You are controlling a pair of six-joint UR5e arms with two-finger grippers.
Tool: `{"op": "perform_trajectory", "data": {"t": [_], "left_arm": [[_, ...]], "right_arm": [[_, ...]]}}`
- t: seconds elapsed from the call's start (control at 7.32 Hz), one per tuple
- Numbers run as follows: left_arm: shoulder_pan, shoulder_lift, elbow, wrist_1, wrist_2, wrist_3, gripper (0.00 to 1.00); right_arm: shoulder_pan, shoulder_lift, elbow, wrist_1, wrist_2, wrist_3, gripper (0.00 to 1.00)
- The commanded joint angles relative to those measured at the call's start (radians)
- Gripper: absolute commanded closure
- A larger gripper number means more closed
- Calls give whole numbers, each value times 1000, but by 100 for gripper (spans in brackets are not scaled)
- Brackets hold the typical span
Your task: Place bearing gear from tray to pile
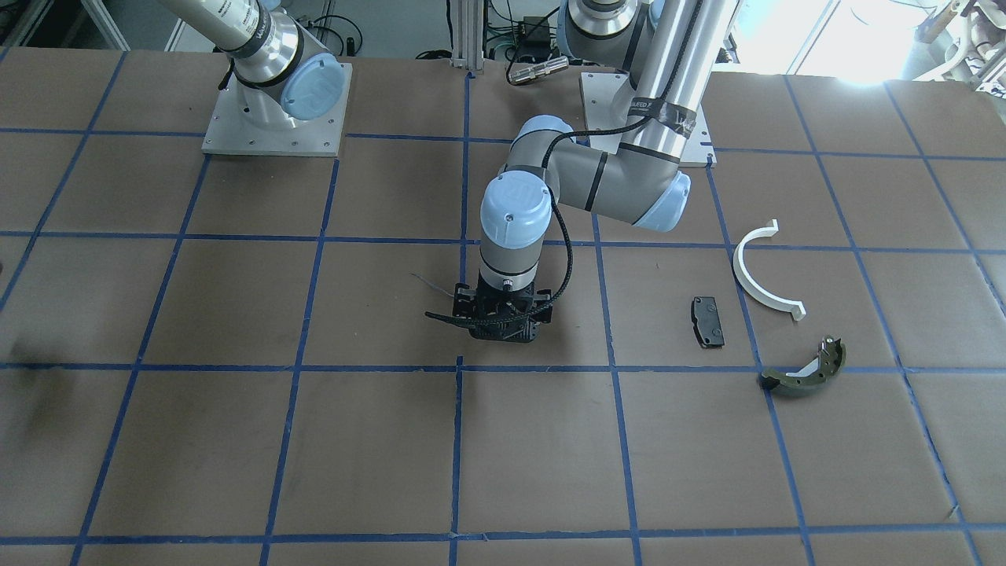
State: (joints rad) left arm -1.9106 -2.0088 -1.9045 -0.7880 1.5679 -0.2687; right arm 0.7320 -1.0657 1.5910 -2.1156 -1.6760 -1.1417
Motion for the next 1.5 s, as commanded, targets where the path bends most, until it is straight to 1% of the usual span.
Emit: {"op": "perform_trajectory", "data": {"t": [0.0, 0.14, 0.41, 0.68, 0.82, 0.96, 1.09, 1.23, 1.37], "left_arm": [[1, -4, 4, 3, 0, 6, 13], [1, -5, 5, 3, 0, 6, 13], [1, -14, 5, 3, -2, 3, 13], [-1, -31, 5, 35, -2, 0, 13], [-8, -34, 7, 47, -2, -1, 18], [-13, -36, 9, 71, -2, 2, 29], [-13, -36, 6, 75, -2, 3, 55], [-13, -34, 2, 72, -3, 3, 75], [-13, -33, 2, 73, -3, 3, 89]], "right_arm": [[-11, 74, -77, -9, 19, -29, 11], [-11, 105, -91, -9, 25, -29, 35], [-11, 119, -94, -9, 25, -30, 37], [-11, 133, -91, -9, 27, -30, 37], [-11, 132, -79, -3, 25, -32, 37], [-11, 130, -79, 8, 25, -35, 37], [-11, 130, -79, 9, 24, -35, 37], [-11, 130, -77, 6, 25, -38, 37], [-11, 130, -77, 5, 24, -56, 37]]}}
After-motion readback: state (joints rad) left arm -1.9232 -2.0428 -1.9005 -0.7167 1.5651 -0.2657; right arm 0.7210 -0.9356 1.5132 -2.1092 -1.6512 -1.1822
